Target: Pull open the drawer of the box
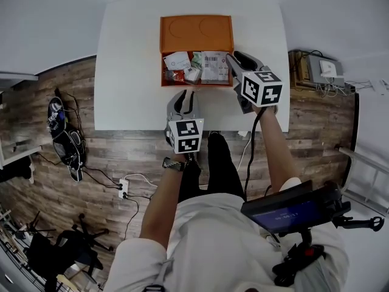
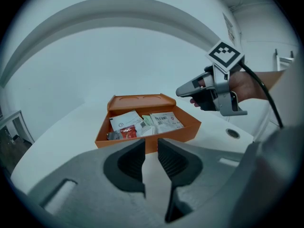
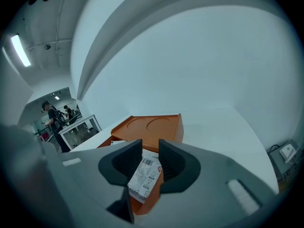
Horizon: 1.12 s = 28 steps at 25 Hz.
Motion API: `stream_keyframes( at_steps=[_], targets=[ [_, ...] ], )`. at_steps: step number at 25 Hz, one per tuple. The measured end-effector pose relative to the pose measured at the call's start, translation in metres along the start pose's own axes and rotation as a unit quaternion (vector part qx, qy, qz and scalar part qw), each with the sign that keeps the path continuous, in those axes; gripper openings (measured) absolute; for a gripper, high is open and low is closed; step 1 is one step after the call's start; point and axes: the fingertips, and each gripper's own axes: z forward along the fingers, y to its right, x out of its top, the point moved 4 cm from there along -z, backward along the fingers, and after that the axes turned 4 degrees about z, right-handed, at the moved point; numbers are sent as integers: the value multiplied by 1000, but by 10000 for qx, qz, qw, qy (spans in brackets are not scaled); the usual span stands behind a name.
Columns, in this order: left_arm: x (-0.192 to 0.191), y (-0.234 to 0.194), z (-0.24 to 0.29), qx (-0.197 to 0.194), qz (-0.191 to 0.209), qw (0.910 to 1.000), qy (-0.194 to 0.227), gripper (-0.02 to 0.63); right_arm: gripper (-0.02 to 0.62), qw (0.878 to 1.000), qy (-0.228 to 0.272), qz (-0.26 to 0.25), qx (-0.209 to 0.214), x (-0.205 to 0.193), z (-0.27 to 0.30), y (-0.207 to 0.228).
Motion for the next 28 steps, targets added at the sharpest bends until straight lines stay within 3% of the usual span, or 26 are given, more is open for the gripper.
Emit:
stream_keyframes(
  at_steps=[4,10,16,22,28],
  targets=[
    [13,-10,-7,4,28,9999,117,87,112,9992,165,-375,35,2,-12,-21],
    [30,-11,-21,-81,196,9993,304,87,103,9978,499,-398,161,12,-37,-43],
    [53,-12,-40,-160,251,9977,603,84,91,9953,789,-564,26,34,-65,-55],
    [78,-9,-65,-130,766,9933,852,64,72,9923,1029,-679,-89,51,-92,-69],
    [108,-14,-94,-76,936,9877,1252,40,50,9878,1307,-813,-243,68,-120,-86]
  ],
)
